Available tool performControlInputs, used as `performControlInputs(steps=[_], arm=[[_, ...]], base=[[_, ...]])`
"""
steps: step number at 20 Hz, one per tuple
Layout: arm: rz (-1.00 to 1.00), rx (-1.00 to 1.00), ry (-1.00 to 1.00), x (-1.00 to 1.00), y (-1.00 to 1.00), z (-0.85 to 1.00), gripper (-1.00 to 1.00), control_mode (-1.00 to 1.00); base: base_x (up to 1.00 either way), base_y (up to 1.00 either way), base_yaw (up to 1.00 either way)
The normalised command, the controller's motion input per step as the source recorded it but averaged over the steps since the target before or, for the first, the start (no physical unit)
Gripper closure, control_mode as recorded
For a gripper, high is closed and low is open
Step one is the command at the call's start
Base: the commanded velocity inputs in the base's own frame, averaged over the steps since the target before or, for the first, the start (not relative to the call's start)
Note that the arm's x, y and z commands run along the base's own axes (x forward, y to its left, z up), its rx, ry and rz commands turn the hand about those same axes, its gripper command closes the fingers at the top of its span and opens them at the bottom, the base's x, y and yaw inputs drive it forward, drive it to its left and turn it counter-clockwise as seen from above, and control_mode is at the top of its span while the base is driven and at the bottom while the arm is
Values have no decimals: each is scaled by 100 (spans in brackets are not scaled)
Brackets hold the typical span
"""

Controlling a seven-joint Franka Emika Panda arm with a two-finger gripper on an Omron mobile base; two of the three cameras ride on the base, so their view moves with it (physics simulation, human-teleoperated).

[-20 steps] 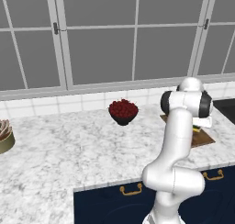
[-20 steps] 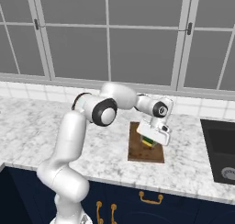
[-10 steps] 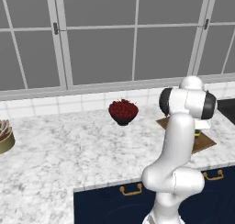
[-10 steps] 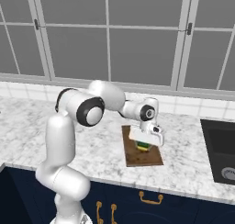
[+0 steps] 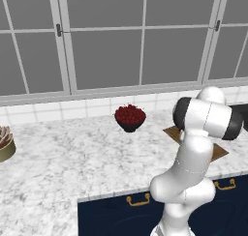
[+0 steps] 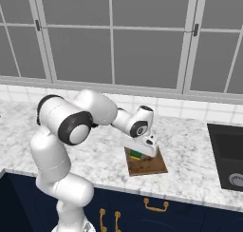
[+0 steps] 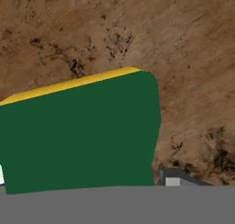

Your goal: Pick up the sponge from the counter and clean the cutting board by briefly scrubbing or pressing down on the cutting board. Once finished, release the sponge.

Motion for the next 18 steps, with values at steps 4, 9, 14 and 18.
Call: performControlInputs(steps=[4,9,14,18], arm=[[-7,3,-24,16,100,-8,100,-100],[-6,-8,-9,-12,100,30,100,-100],[0,-14,0,-32,55,7,-100,-100],[-2,-2,0,-23,1,26,-100,-100]], base=[[0,0,0],[0,0,0],[0,0,0],[0,0,0]])
